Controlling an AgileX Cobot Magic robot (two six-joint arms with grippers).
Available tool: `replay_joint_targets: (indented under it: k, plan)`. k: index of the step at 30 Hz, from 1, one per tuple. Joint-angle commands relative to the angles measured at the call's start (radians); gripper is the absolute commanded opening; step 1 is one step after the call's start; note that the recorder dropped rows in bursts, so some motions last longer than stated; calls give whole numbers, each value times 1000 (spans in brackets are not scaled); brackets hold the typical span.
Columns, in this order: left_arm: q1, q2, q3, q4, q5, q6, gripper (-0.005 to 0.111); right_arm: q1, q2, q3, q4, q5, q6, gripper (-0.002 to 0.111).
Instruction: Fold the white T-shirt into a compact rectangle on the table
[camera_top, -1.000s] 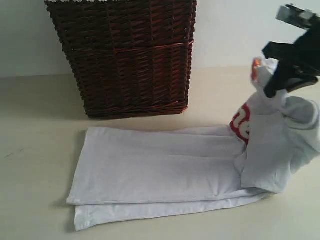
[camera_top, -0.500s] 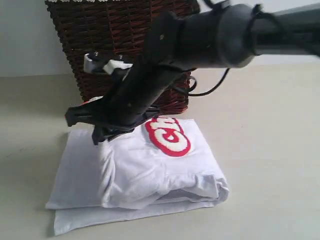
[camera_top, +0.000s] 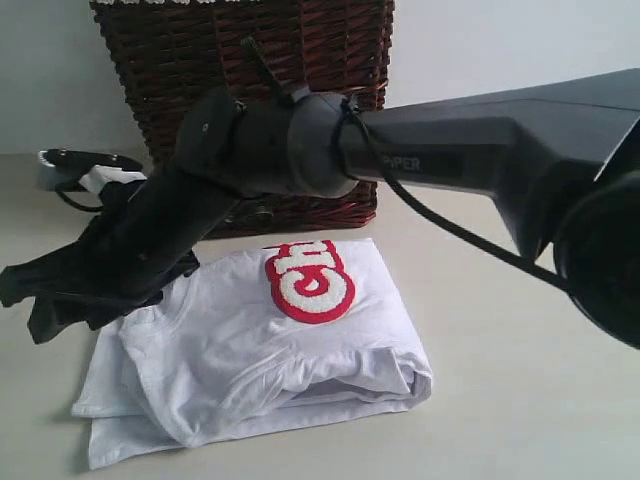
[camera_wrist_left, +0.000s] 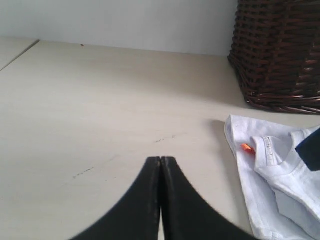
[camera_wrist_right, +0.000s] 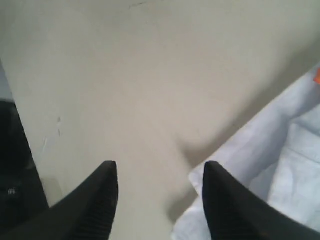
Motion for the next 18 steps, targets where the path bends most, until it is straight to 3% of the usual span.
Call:
replay_joint_targets:
  k: [1,5,7,12,14,17,18]
  plan:
    - [2,-5,0,-10,-10,-7,0,-11,-61,-63,-295,106,134,50]
    - [2,-5,0,-10,-10,-7,0,-7,-123,-78,-745,326,386,50]
    - [2,-5,0,-10,-10,-7,0,-5,-129,-76,-840,424,387,50]
    - [2,-5,0,-10,-10,-7,0,-5,-136,10,-887,424,375,49]
    - [2,-5,0,-10,-10,-7,0,-10,-136,79,-1006,412,475,41]
    - [2,-5,0,-8,-10,-7,0,-10,-114,190,-1080,291,510,0]
    - [2,-5,0,-8,-10,-7,0,-12,-107,209,-1075,249,510,0]
